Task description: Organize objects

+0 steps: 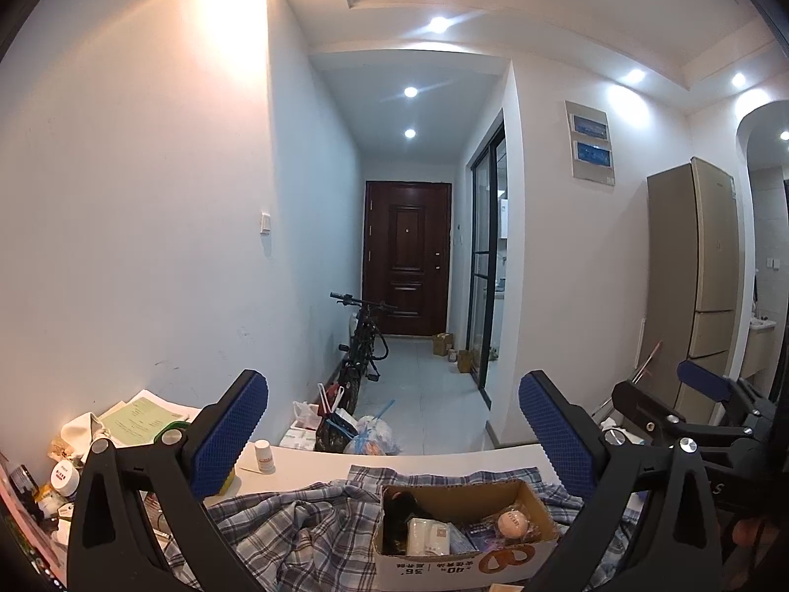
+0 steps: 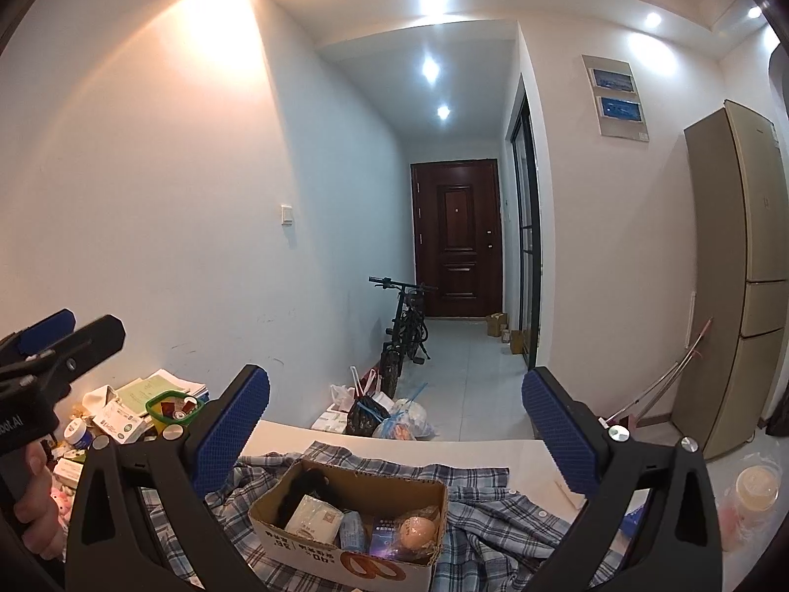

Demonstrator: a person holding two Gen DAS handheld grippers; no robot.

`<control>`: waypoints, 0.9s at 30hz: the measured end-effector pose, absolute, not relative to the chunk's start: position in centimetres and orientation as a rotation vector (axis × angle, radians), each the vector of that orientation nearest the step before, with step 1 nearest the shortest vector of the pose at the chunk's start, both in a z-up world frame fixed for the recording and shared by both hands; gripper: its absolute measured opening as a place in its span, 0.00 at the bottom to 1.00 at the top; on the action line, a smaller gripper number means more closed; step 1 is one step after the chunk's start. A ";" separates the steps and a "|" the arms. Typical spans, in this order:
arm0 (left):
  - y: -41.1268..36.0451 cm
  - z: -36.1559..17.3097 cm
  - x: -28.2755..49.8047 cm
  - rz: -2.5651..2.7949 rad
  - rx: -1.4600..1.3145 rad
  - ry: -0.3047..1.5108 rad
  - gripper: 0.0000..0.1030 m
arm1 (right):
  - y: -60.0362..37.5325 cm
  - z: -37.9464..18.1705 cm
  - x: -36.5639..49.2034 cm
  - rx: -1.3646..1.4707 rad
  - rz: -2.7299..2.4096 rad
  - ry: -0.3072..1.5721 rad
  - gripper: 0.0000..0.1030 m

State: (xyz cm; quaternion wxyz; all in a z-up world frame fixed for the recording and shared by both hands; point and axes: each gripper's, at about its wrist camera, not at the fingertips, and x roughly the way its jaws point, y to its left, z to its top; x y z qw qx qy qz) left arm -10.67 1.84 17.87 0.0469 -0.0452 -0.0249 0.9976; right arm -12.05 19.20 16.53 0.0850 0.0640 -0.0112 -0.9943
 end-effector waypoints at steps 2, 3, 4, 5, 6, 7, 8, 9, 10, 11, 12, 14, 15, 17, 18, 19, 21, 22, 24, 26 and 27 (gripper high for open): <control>1.5 18.3 -10.4 3.015 -0.138 -0.106 1.00 | 19.4 16.7 -11.9 0.184 -2.969 -0.027 0.99; 1.3 18.5 -10.1 3.005 -0.137 -0.118 1.00 | 19.5 16.8 -11.9 0.184 -2.971 -0.035 0.99; 1.2 18.7 -9.9 3.000 -0.132 -0.125 1.00 | 19.6 16.8 -11.9 0.188 -2.970 -0.047 0.99; 1.1 18.8 -9.5 2.998 -0.120 -0.123 1.00 | 19.8 17.0 -11.8 0.193 -2.966 -0.061 0.99; 1.2 18.9 -9.1 3.004 -0.109 -0.114 1.00 | 20.0 17.1 -11.7 0.196 -2.961 -0.072 0.99; 1.2 19.0 -8.7 3.012 -0.098 -0.102 1.00 | 20.1 17.2 -11.5 0.197 -2.956 -0.084 0.99; 1.3 19.0 -8.3 3.019 -0.088 -0.089 1.00 | 20.3 17.3 -11.2 0.195 -2.955 -0.090 0.99; 1.4 19.0 -8.0 3.022 -0.083 -0.077 1.00 | 20.4 17.4 -10.8 0.189 -2.956 -0.091 0.99; 1.5 19.0 -7.8 3.023 -0.085 -0.068 1.00 | 20.4 17.5 -10.4 0.183 -2.958 -0.089 0.99; 1.5 18.9 -7.5 3.023 -0.094 -0.056 1.00 | 20.4 17.6 -9.9 0.175 -2.962 -0.085 0.99; 1.5 18.7 -7.2 3.021 -0.103 -0.046 1.00 | 20.4 17.7 -9.5 0.168 -2.963 -0.080 0.99; 1.6 18.4 -6.6 3.018 -0.109 -0.035 1.00 | 20.2 17.8 -8.6 0.158 -2.961 -0.063 0.99; 1.5 18.1 -6.2 3.018 -0.107 -0.032 1.00 | 20.1 17.8 -8.2 0.156 -2.960 -0.055 0.99; 1.3 17.8 -5.6 3.012 -0.111 -0.039 1.00 | 20.0 17.8 -7.4 0.158 -2.960 -0.040 0.99; 1.3 17.7 -5.4 3.003 -0.115 -0.051 1.00 | 20.0 17.7 -7.0 0.159 -2.959 -0.041 0.99; 1.1 17.3 -5.1 2.993 -0.119 -0.069 1.00 | 20.1 17.5 -6.5 0.159 -2.955 -0.046 0.99; 0.9 16.5 -4.4 2.978 -0.124 -0.094 1.00 | 20.2 17.1 -5.7 0.158 -2.942 -0.066 0.99; 0.8 16.2 -4.3 2.973 -0.126 -0.094 1.00 | 20.2 16.7 -5.3 0.157 -2.936 -0.077 0.99; 0.8 15.5 -4.0 2.974 -0.135 -0.080 1.00 | 20.1 16.1 -4.8 0.166 -2.936 -0.088 0.99; 0.9 14.9 -3.8 2.980 -0.146 -0.057 1.00 | 20.2 15.4 -4.5 0.174 -2.946 -0.099 0.99; 0.8 14.5 -3.8 2.984 -0.155 -0.049 1.00 | 20.2 14.9 -4.4 0.178 -2.956 -0.104 0.99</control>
